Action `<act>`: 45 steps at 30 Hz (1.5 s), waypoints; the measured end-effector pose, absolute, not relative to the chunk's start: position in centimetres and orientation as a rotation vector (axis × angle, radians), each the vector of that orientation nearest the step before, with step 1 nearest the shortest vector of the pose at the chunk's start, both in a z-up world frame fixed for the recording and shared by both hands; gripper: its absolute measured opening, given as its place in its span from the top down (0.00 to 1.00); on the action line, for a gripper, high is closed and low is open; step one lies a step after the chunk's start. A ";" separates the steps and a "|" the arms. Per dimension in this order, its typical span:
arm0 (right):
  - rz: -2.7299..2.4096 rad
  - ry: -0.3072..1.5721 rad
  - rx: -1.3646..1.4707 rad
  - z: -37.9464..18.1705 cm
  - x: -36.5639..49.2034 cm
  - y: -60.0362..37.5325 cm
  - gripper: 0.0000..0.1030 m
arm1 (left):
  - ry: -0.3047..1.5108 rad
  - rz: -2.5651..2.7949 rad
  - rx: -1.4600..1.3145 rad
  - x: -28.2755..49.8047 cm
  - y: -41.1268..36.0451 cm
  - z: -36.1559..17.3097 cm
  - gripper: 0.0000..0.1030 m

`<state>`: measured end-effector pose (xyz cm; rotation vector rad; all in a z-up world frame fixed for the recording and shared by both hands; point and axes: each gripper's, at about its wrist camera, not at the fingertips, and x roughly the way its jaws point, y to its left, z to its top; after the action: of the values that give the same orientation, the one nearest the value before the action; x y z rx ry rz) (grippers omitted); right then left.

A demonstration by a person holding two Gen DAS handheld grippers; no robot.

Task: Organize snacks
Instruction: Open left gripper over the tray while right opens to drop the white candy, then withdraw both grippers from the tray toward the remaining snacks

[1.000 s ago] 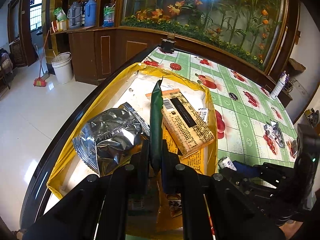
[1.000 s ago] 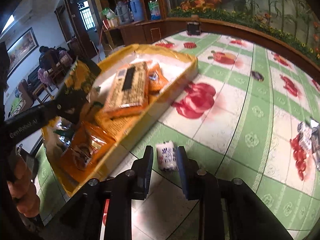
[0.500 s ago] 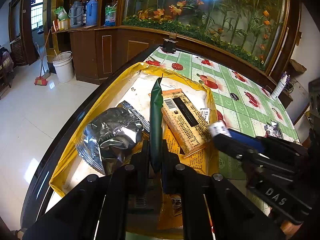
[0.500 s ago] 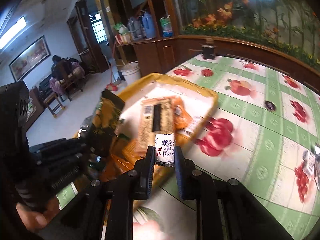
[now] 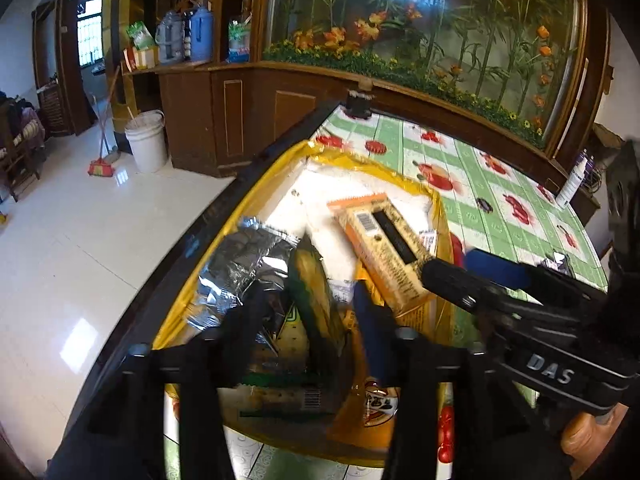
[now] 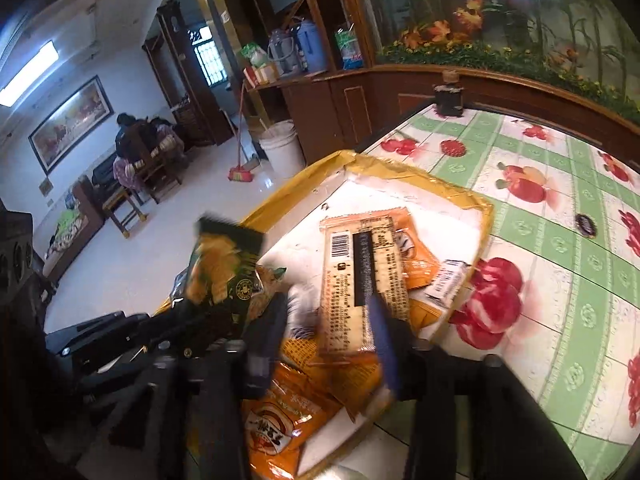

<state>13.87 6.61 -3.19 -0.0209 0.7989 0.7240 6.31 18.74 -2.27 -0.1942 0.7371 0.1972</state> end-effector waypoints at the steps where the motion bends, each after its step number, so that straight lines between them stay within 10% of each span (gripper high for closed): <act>1: 0.713 0.791 -0.009 -3.0 13.6 5.7 0.41 | 0.722 0.193 -0.194 6.1 18.5 -2.0 0.40; 45: -0.021 0.747 0.313 -6.0 9.8 -36.2 0.29 | 0.914 -0.156 -0.004 8.7 -3.1 -4.4 0.31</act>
<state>9.82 -36.15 -5.96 0.3127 0.7471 -0.0206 8.67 -3.12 -4.42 -0.0042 0.9141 -0.1555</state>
